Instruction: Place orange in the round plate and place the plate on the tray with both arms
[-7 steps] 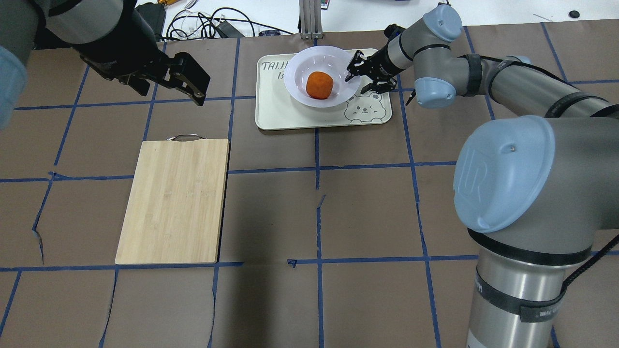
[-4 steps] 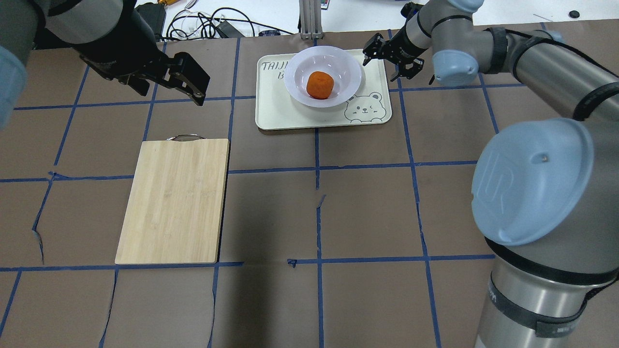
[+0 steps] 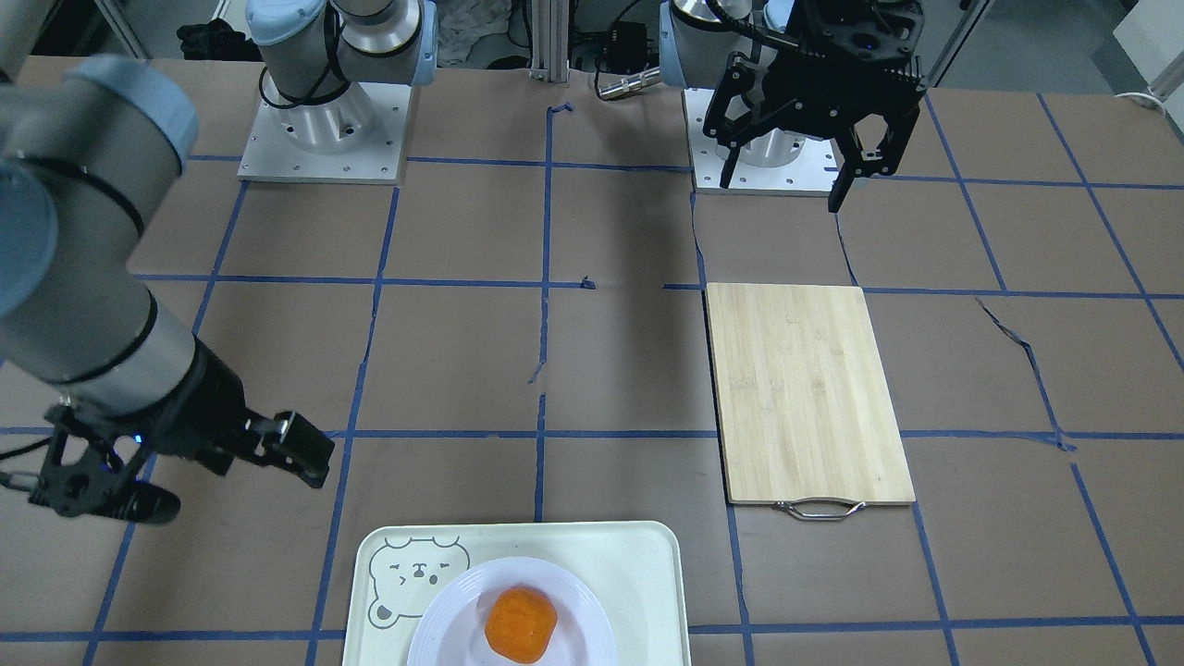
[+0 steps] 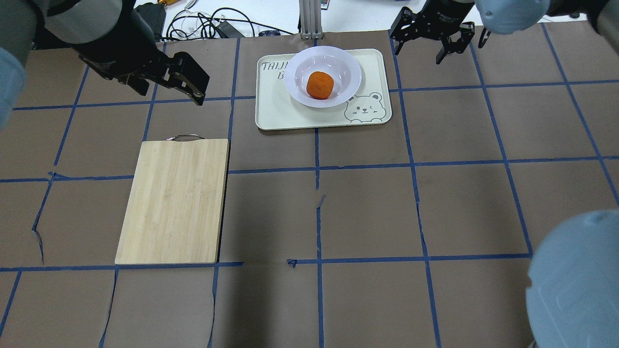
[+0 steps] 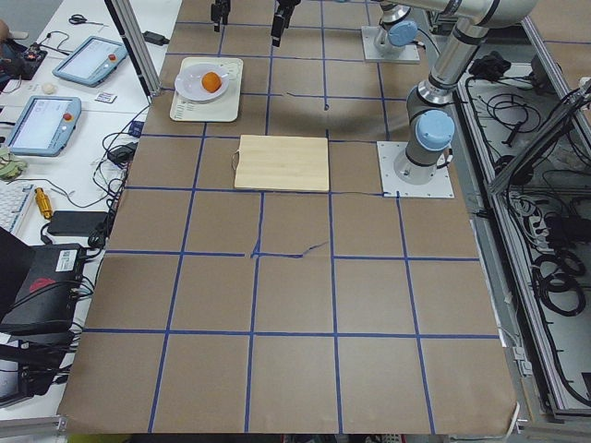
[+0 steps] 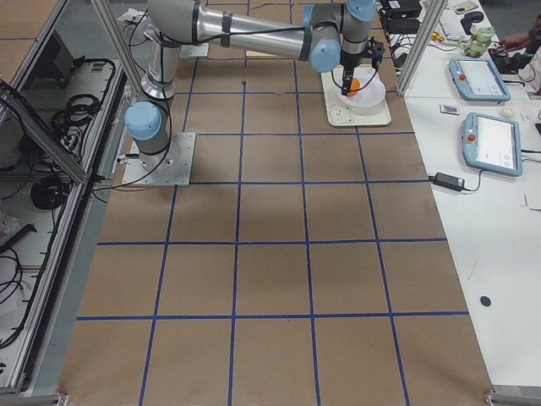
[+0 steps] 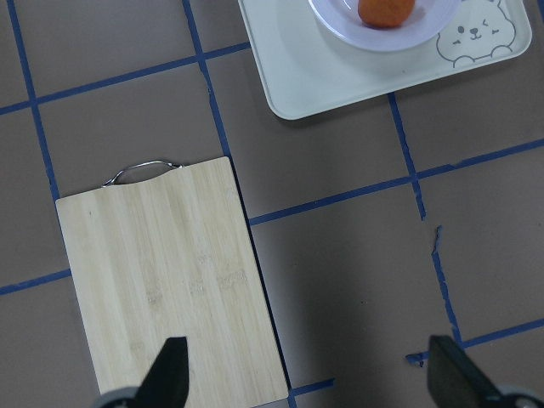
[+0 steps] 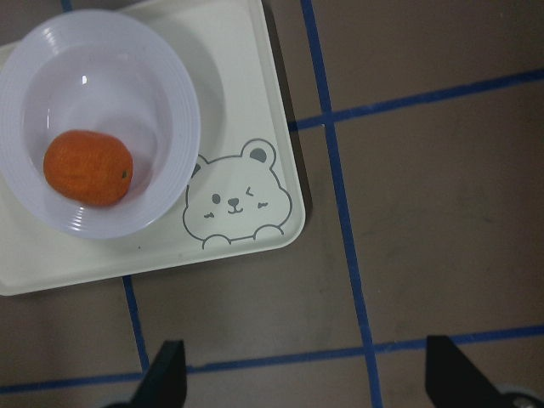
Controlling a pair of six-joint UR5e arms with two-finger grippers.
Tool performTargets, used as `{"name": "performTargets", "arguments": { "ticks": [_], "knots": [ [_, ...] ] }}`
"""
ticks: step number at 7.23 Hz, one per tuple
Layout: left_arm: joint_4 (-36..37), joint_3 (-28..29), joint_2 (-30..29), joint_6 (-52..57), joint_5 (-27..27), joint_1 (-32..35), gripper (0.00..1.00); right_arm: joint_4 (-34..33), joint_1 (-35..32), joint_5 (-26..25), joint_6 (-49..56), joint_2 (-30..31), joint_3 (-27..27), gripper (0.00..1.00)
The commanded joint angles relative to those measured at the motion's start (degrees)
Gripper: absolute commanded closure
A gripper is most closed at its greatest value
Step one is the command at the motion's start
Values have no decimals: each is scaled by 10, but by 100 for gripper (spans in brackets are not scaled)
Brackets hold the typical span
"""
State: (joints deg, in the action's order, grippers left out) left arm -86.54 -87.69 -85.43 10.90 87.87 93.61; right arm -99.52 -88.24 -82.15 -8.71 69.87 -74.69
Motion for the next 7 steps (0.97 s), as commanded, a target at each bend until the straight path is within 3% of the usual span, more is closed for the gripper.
{"name": "performTargets", "arguments": {
  "ticks": [1, 4, 7],
  "knots": [
    [0, 0, 0, 0, 1, 0, 0, 114, -29, -54, 9, 110, -25, 0],
    [0, 1, 0, 0, 1, 0, 0, 94, -48, -71, 132, 156, -82, 0],
    [0, 1, 0, 0, 1, 0, 0, 81, -43, -73, 131, 160, -79, 0]
  ]
}}
